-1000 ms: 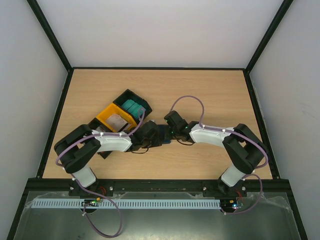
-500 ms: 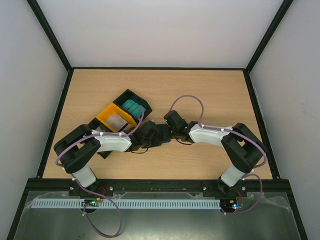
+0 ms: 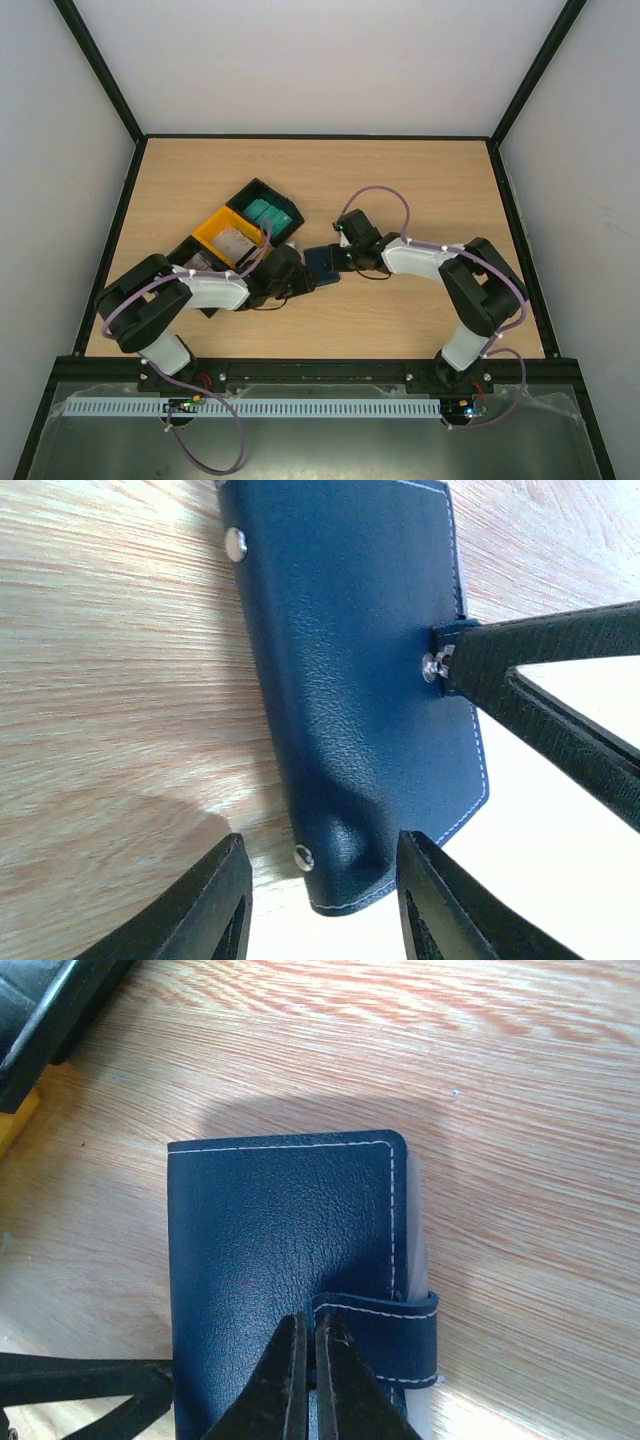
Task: Put the credit cards into the card holder
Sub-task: Close the card holder at the center of the board.
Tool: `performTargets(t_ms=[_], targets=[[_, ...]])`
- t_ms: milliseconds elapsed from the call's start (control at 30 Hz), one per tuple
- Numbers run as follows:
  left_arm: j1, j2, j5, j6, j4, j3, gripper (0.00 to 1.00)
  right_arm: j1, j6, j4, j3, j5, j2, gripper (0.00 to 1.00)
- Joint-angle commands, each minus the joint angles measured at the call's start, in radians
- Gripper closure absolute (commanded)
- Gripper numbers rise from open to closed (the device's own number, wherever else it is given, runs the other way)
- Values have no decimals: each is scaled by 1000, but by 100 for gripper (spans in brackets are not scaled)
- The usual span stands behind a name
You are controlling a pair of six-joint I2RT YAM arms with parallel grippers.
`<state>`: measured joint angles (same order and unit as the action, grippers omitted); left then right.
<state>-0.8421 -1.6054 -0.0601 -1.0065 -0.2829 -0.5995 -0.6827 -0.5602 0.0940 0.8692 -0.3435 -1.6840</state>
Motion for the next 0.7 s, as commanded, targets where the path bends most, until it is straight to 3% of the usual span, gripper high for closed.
performTargets(t_ms=[0, 200, 367, 667], targets=[[32, 13, -12, -20, 64, 54, 57, 30, 81, 71, 7, -158, -66, 98], [78, 50, -20, -18, 36, 50, 52, 86, 114, 80, 15, -246, -85, 98], [96, 10, -39, 4, 26, 33, 52, 89, 128, 111, 39, -232, -105, 98], [100, -67, -62, 15, 20, -3, 58, 89, 171, 182, 65, -195, -122, 98]])
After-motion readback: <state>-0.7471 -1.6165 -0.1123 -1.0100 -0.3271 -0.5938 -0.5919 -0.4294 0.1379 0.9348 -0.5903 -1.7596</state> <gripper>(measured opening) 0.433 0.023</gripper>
